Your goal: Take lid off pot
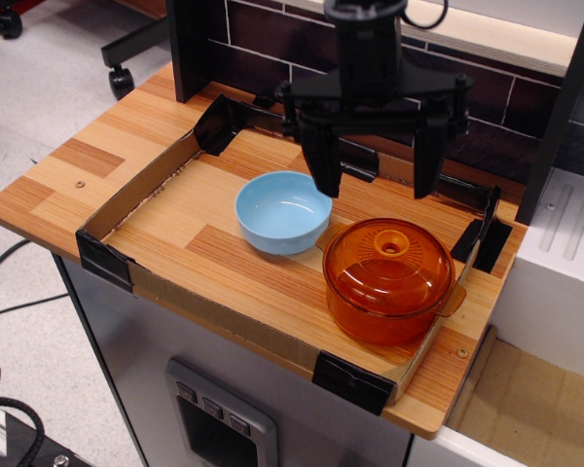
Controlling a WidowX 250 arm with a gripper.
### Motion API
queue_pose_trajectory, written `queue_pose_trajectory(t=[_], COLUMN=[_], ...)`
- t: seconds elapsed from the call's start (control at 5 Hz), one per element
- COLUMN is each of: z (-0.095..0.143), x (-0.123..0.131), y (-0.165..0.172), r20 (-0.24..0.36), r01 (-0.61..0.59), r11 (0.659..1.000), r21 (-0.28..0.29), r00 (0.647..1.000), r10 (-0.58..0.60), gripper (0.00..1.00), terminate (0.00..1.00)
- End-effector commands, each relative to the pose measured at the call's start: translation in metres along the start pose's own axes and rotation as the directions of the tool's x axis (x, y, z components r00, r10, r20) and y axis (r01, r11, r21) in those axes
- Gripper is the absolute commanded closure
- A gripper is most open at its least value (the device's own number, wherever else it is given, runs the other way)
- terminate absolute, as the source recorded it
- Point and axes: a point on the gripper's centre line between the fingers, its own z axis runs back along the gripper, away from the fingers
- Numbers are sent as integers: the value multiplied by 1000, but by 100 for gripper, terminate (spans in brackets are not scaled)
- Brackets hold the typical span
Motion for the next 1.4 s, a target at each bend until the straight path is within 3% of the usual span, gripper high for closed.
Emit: queue_pose_trajectory(t=[0.0,1.0,1.2], z=[-1,-37,-43], x=[16,-6,-7], y=[-8,-17,-15], r20=[76,77,83], r01=[11,54,57], r11=[1000,998,997], r21=[-9,43,54], r00=[997,995,995], r10=[-10,-57,-61], gripper=[0,0,100], terminate=[0,0,0])
